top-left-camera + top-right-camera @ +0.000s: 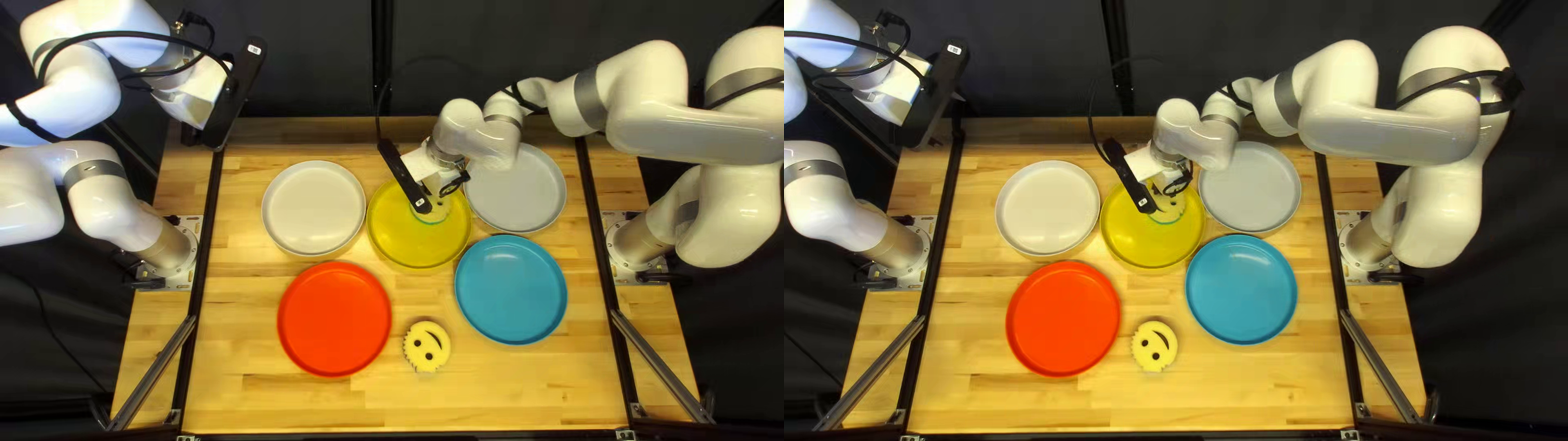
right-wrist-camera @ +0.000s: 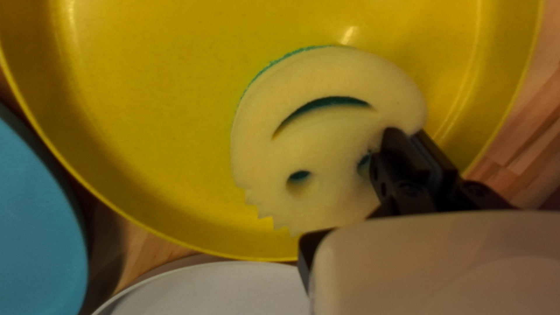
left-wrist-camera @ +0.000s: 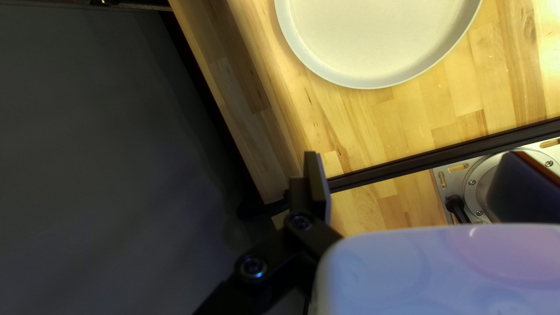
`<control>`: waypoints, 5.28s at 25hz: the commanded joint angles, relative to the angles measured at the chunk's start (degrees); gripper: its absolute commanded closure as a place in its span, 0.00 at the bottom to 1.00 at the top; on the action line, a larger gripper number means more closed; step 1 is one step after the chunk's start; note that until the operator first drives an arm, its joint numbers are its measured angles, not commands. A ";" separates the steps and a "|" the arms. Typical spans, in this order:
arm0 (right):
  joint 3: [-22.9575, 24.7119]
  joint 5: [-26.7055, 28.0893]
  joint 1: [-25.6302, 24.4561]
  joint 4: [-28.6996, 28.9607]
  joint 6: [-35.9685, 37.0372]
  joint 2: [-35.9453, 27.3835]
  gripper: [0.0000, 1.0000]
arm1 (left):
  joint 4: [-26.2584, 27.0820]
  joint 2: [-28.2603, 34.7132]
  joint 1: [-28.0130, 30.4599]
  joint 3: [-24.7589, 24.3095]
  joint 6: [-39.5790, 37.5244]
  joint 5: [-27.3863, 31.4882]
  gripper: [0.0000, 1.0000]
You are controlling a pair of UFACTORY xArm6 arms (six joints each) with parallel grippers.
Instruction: Pick up sponge and scrub the plate
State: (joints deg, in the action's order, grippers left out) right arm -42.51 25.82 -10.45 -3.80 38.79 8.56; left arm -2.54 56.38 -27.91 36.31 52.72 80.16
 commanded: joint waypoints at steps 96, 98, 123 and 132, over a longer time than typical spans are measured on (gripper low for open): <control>-6.88 14.11 -2.70 7.35 9.75 -4.49 1.00 | 0.00 0.00 0.00 0.00 0.00 0.00 0.00; -6.88 14.11 -2.70 7.35 9.75 -4.49 1.00 | 0.00 0.00 0.00 0.00 0.00 0.00 0.00; -3.88 17.61 -10.84 5.95 23.89 -8.56 1.00 | 0.00 0.00 0.00 0.00 0.00 0.00 0.00; 5.85 17.82 -14.21 3.55 27.31 -16.63 1.00 | 0.00 0.00 0.00 0.00 0.00 0.00 0.00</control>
State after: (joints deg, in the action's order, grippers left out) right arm -39.81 44.39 -23.54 -0.02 65.31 -5.71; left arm -2.54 56.38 -27.91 36.31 52.72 80.16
